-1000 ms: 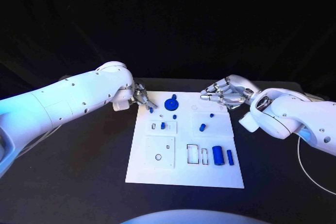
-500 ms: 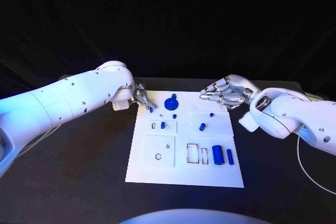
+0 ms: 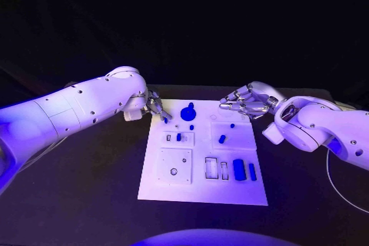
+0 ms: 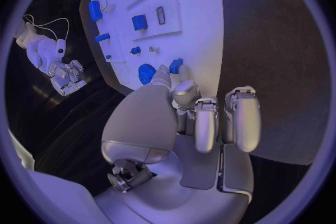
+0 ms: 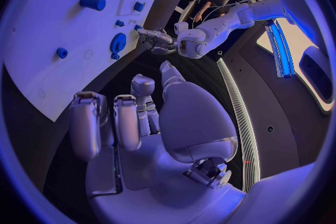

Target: Assemble the parts on the task board

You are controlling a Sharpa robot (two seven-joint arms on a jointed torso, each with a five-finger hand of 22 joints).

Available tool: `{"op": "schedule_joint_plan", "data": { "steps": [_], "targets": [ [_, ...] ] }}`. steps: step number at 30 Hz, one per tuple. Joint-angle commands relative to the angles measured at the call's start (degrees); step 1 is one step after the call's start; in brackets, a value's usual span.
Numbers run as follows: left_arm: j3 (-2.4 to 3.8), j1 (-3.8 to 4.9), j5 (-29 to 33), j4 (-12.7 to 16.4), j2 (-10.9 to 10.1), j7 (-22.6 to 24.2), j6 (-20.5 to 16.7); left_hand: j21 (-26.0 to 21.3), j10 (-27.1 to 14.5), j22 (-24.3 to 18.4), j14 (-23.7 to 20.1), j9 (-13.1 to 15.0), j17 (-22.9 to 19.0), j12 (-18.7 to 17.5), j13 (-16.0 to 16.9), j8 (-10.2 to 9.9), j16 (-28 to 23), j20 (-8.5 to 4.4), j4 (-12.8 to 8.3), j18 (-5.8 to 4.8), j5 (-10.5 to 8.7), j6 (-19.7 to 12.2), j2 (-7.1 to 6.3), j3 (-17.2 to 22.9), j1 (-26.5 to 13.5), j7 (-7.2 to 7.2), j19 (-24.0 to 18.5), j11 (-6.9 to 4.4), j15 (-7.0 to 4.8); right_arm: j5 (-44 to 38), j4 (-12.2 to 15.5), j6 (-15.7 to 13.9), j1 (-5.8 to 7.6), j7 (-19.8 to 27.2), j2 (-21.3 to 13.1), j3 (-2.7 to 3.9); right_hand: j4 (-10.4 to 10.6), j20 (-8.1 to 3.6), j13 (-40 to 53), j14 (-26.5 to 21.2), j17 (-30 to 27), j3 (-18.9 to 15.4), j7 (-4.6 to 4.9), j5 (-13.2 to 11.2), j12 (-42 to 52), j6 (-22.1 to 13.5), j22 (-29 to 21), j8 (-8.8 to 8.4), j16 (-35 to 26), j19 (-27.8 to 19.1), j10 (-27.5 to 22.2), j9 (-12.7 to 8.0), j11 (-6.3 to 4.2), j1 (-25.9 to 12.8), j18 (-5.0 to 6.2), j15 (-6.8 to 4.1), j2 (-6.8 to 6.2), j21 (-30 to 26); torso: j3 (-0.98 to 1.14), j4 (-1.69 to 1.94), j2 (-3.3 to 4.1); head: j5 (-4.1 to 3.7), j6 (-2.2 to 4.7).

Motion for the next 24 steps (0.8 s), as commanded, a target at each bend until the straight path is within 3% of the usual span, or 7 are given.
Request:
{"op": "schedule_joint_plan", "data": {
  "steps": [1, 12, 15, 17, 21, 22, 24],
  "targets": [
    [0.02, 0.01, 0.3, 0.0, 0.2, 0.2, 1.2, 0.1, 0.4, 10.7, 5.9, 0.5, 15.1, 0.0, -0.1, 0.1, 0.2, -0.37, -0.9, -0.37, -0.45, 0.3, 0.54, 0.5, 1.7, -0.36, 3.7, -0.19, -0.49, -0.2, 0.1, 0.8, -0.04, 0.4, 0.0, 0.00, 0.0, -0.09, 0.0, 3.7, 5.0, -0.2, 0.12, 0.4, 0.1, 0.3, 0.0, 0.05, -0.2, -0.5, -0.2, 0.1, -0.33, 0.3, 0.75, -0.04, 0.21, -0.3, 0.00, 0.02, 0.00, -0.24, -0.10],
    [0.01, 0.01, 0.4, -0.3, 0.5, 0.3, 1.5, -0.1, 0.2, 10.6, 5.9, 1.9, 15.1, -0.7, -0.7, -1.1, 0.2, -0.91, -5.3, -0.32, -0.88, -0.4, 2.48, 6.3, 8.8, -0.83, 3.6, -0.66, -0.93, -0.2, 0.1, 1.0, -0.04, 0.4, 0.1, 0.00, 0.0, -0.09, 0.0, 3.7, 5.0, -0.2, 0.12, 0.4, 0.1, 0.3, 0.0, 0.05, -0.2, -0.5, -0.2, 0.1, -0.33, 0.3, 0.75, -0.04, 0.21, -0.3, 0.01, -0.06, -0.01, -0.02, 0.01],
    [0.01, 0.01, 0.4, -0.2, 0.4, 0.3, 1.5, -0.1, 0.1, 10.7, 5.9, 2.3, 15.1, -1.1, -0.9, -1.9, 0.2, -0.98, -6.6, -0.32, 0.25, -0.9, 2.38, 9.6, 10.5, -0.81, 3.6, -0.66, -0.96, -0.2, 0.1, 1.0, -0.04, 0.3, 0.1, 0.00, 0.0, -0.09, 0.0, 3.7, 5.0, -0.2, 0.12, 0.4, 0.1, 0.3, 0.0, 0.05, -0.2, -0.5, -0.2, 0.1, -0.33, 0.3, 0.75, -0.04, 0.21, -0.3, 0.00, -0.05, 0.01, -0.03, -0.11],
    [0.01, 0.01, 0.4, -0.2, 0.3, 0.3, 1.5, -0.1, 0.1, 10.7, 5.9, 2.5, 15.1, -1.3, -1.0, -2.1, 0.2, -0.99, -7.1, -0.33, 1.28, -1.0, 1.97, 11.4, 11.0, -0.66, 3.6, -0.60, -0.90, -0.2, 0.1, 1.0, -0.04, 0.3, 0.0, 0.00, 0.0, -0.09, 0.0, 3.7, 5.0, -0.2, 0.12, 0.4, 0.1, 0.3, 0.0, 0.05, -0.2, -0.5, -0.2, 0.1, -0.33, 0.3, 0.75, -0.04, 0.21, -0.3, 0.00, -0.07, 0.00, -0.01, -0.10],
    [0.01, 0.01, 0.8, 0.0, 0.1, 0.5, 1.1, -0.2, 0.2, 10.7, 5.9, 3.5, 15.1, -1.6, -1.4, -2.5, 0.2, -0.82, -7.5, -0.32, 3.21, -1.1, -0.17, 16.8, 10.0, -0.28, 3.6, -0.41, -0.61, -0.2, 0.1, 1.1, -0.04, 0.3, 0.0, 0.00, 0.0, -0.09, 0.0, 3.7, 5.0, -0.2, 0.12, 0.4, 0.1, 0.3, 0.0, 0.05, -0.2, -0.5, -0.2, 0.1, -0.33, 0.3, 0.75, -0.04, 0.21, -0.3, 0.01, -0.04, 0.00, 0.04, -0.10],
    [0.01, 0.01, 1.0, 0.1, 0.0, 0.6, 0.9, -0.2, 0.4, 10.8, 5.9, 4.2, 15.1, -1.7, -1.5, -2.6, 0.2, -0.76, -7.4, -0.31, 3.24, -0.9, -1.57, 20.3, 8.6, -0.06, 3.6, -0.32, -0.45, -0.2, 0.1, 1.1, -0.04, 0.3, 0.0, 0.00, 0.0, -0.09, 0.0, 3.7, 5.0, -0.2, 0.12, 0.4, 0.1, 0.3, 0.0, 0.05, -0.2, -0.5, -0.2, 0.1, -0.33, 0.3, 0.75, -0.04, 0.21, -0.3, 0.01, -0.04, -0.01, 0.09, -0.06],
    [0.01, 0.01, 1.5, 0.5, -0.4, 0.9, 0.2, -0.3, 0.5, 10.8, 5.9, 5.1, 15.1, -1.7, -1.5, -2.6, 0.2, -0.72, -7.8, -0.30, 4.02, -0.8, -2.97, 24.3, 7.4, -0.11, 3.6, -0.38, -0.43, -0.2, 0.1, 1.1, -0.04, 0.3, 0.0, 0.00, 0.0, -0.09, 0.0, 3.7, 5.0, -0.2, 0.12, 0.4, 0.1, 0.3, 0.0, 0.05, -0.2, -0.5, -0.2, 0.1, -0.33, 0.3, 0.75, -0.04, 0.21, -0.3, 0.02, -0.01, -0.04, 0.09, -0.07]
  ]
}}
